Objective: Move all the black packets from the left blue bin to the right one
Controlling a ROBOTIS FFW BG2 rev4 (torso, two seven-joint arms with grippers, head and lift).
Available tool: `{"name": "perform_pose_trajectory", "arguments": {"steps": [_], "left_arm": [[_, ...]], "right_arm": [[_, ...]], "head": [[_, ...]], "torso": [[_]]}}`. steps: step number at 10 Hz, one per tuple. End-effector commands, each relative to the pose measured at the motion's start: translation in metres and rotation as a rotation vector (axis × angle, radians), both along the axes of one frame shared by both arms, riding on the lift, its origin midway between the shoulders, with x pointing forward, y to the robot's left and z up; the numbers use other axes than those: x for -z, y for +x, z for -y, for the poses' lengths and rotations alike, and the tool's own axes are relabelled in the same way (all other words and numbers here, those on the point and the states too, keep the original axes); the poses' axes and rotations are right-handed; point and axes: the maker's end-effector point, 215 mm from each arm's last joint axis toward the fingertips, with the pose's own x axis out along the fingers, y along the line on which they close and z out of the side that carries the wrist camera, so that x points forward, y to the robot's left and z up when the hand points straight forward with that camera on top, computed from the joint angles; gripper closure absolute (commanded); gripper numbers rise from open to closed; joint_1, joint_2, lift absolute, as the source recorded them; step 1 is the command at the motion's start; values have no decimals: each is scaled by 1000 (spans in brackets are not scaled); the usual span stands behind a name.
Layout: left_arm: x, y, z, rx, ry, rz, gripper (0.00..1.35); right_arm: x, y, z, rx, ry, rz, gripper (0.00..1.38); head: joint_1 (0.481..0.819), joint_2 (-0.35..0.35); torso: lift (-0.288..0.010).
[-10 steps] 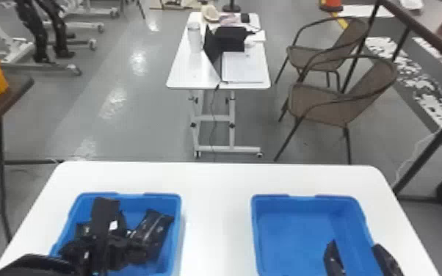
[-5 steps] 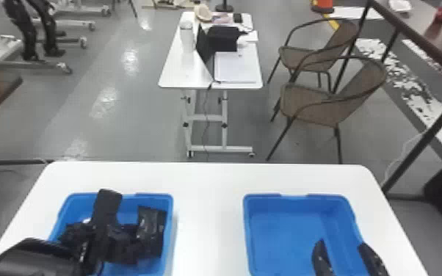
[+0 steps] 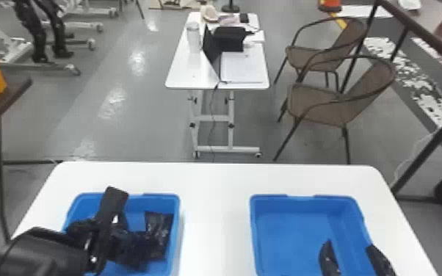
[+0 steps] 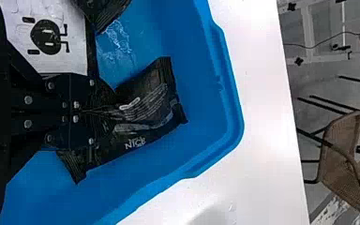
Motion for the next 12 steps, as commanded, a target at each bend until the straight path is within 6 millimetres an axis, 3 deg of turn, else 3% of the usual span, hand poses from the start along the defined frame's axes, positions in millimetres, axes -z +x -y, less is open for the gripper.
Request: {"name": "perform_pose_trajectory", "arguments": {"steps": [1,2,4,5,7,9,12], "left_arm": [[-8,8,-5,-9,-12,40,1214],[-23,12,-2,-8,-74,91,1213],[-95,17,-6,17,-144,220,1214],[-136,22,6,48,-192,304,1214],[-190,32,58,189,-321,421,1213],[-221,50,110,343,-403,552,1213],[-226,57,193,531,-514,535,1213]], "right_arm": [[1,-1,-4,6,18,-2,173],[0,0,-5,6,22,1,173],[-5,4,-6,5,24,13,173],[-8,5,-6,6,38,21,173],[-38,24,-16,-14,69,88,173],[-76,60,-46,-72,147,168,173],[-128,118,-79,-205,209,277,173]], "head": [[695,5],[695,12],[695,10],[695,11],[695,-3],[695,-47],[695,-82]], "torso": [[0],[0],[0],[0],[0],[0],[0]]}}
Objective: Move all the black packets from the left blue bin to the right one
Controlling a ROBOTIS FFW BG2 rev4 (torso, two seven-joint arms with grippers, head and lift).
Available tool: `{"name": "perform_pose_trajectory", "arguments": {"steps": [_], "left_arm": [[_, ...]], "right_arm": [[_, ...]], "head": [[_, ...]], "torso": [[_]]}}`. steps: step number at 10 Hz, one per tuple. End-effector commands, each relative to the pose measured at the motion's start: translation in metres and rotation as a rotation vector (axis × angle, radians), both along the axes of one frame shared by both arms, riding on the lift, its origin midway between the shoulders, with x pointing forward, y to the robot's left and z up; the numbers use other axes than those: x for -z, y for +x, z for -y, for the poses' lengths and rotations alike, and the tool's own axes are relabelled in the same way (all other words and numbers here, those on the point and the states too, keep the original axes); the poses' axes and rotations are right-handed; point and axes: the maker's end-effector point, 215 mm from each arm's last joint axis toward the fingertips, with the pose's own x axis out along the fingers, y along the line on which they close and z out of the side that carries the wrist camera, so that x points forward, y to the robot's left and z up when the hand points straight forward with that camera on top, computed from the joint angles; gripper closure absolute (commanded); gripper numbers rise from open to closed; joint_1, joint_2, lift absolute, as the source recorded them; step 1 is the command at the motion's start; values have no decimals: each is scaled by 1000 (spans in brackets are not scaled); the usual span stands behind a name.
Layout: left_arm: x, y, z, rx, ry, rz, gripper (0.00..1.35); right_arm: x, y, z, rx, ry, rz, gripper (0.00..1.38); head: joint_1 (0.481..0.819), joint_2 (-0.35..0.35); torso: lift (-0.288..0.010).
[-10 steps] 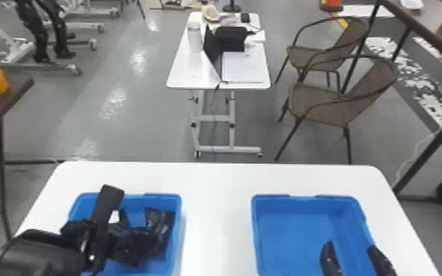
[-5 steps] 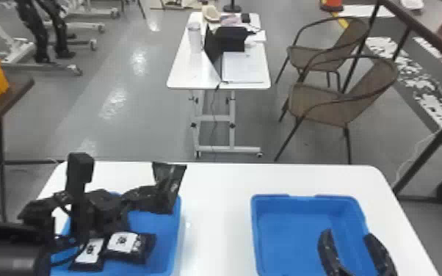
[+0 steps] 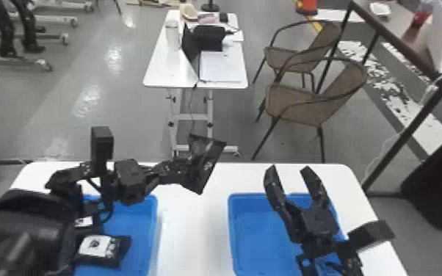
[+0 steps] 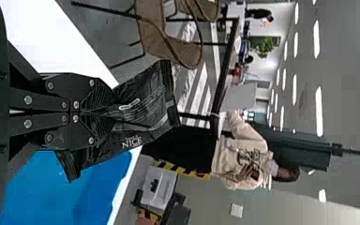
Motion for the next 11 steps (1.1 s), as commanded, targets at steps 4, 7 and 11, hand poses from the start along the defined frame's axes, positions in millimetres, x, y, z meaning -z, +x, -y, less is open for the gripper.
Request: {"name": "perform_pose_trajectory", "arguments": {"steps": [4,7,11], "left_arm": [[-17,1,94,152,-96,-4,1213],[-14,-3,106,175,-95,-17,1213],[-18,-6,116,184,-124,-23,1213]], "right_arm": [[-20,36,-35,-120,45,12,173],[-25,37,-50,-173,67,7,173],[-5,42,-53,-186,111,-48,1131]], "head": [[695,-150],[695,-169],[695,-161]], "torso": [[0],[0],[0]]}}
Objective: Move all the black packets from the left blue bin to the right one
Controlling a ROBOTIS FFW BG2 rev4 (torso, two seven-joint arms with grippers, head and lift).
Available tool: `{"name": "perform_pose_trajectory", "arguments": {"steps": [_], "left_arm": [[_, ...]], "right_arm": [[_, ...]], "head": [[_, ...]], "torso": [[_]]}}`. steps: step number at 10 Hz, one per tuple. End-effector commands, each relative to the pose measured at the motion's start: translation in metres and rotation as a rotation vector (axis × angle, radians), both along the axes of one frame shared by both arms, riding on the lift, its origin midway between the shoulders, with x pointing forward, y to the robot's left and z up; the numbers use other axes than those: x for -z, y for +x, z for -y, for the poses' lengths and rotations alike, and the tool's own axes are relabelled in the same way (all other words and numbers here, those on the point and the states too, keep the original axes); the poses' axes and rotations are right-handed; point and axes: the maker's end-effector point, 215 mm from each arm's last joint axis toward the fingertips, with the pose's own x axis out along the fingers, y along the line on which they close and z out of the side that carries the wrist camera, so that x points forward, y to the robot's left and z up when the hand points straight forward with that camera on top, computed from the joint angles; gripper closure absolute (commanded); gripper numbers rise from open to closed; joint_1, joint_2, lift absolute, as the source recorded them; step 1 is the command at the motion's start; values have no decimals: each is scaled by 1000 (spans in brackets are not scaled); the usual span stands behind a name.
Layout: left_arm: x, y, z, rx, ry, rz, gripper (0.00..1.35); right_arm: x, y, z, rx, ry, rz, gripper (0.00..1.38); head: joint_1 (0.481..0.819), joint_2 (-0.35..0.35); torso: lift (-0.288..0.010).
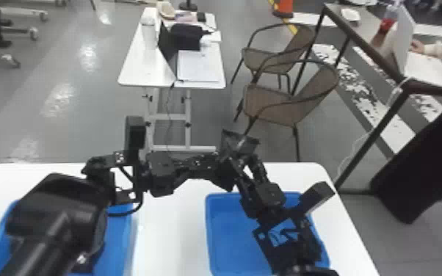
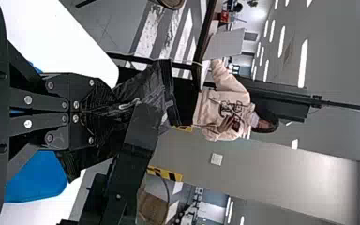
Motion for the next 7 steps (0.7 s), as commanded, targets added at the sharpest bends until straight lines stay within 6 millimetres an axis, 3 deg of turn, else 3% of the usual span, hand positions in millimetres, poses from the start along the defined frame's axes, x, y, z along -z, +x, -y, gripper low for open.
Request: {"name": "perform_pose_trajectory", "arguments": {"steps": [1,3,6,7], "left_arm": [[6,-5,0,3,-3,-18,1213],[13,-8,-2,-5,-10,-45,1213],[25,-2,-18,-74,-16,-77,961],[27,2,-28,-105,-7,-75,492]], "right_arm": [[-3,1,5,36,5,11,1259],[-8,1,13,69,-1,33,1282],[1,0,18,79,17,12,1282],[11,1,23,89,25,-11,1282]], "head": [[695,-167],[695,-181],[695,-182],[695,-176]], "torso": [[0],[0],[0],[0]]}}
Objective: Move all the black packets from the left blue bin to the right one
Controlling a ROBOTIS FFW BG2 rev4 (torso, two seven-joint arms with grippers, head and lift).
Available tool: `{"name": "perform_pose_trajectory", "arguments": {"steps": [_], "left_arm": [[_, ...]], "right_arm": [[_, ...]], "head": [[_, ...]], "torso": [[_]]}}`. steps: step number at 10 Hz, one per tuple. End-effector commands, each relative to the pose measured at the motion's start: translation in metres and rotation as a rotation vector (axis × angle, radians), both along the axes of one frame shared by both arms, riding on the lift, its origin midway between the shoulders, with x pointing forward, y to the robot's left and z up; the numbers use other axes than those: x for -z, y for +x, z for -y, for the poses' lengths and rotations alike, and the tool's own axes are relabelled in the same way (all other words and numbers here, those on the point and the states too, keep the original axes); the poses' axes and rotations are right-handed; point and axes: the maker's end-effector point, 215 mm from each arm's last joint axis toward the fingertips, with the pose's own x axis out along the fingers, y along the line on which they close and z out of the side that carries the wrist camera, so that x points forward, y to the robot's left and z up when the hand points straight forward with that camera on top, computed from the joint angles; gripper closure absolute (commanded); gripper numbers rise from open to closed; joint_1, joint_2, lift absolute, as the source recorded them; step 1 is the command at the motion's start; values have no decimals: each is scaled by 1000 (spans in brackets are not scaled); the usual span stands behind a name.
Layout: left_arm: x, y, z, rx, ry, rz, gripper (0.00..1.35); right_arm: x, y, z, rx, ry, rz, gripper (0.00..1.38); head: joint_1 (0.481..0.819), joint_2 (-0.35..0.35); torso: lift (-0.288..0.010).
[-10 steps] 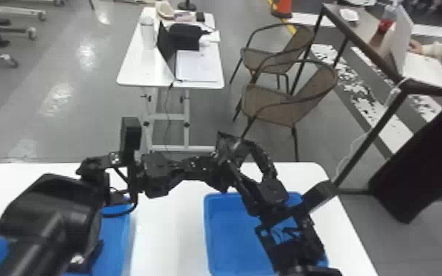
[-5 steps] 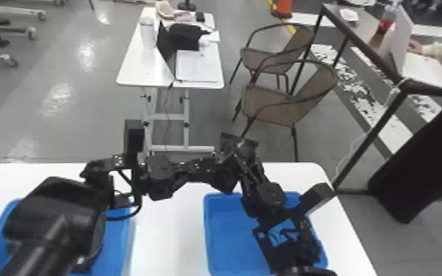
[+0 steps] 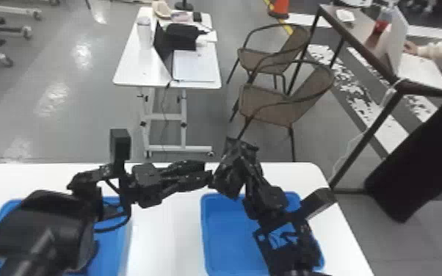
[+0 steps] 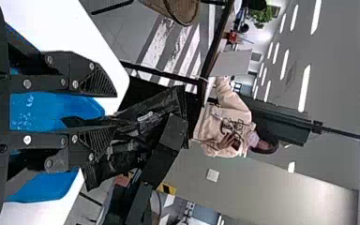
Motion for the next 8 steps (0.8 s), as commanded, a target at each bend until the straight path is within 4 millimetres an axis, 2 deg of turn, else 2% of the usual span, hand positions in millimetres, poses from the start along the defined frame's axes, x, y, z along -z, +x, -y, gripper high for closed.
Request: {"name": "perform_pose_trajectory", "arguments": {"steps": [1,2,3,4,5,6,7,8], "left_arm": [[4,5,-28,-67,26,-5,133],[6,10,-66,-167,53,10,87],[5,14,-109,-285,69,19,139],[2,16,-156,-409,71,25,150],[2,14,-199,-522,74,29,150],[7,7,-241,-630,86,16,150],[19,-5,-288,-711,157,-21,151],[36,-20,-335,-780,266,-83,151]], "right_arm": [[27,3,13,31,19,-54,1282],[59,2,29,61,11,-116,1282],[99,-5,47,94,18,-200,1237],[139,-12,65,131,20,-282,1010],[158,-17,84,174,1,-321,570],[161,-23,103,251,-25,-336,208],[157,-30,116,302,6,-339,25],[148,-35,126,325,28,-318,110]], "head": [[695,-172],[695,-163],[695,-156],[695,-133],[695,-102],[695,-74],[695,-51],[695,-36]], "torso": [[0],[0],[0],[0],[0],[0],[0],[0]]}}
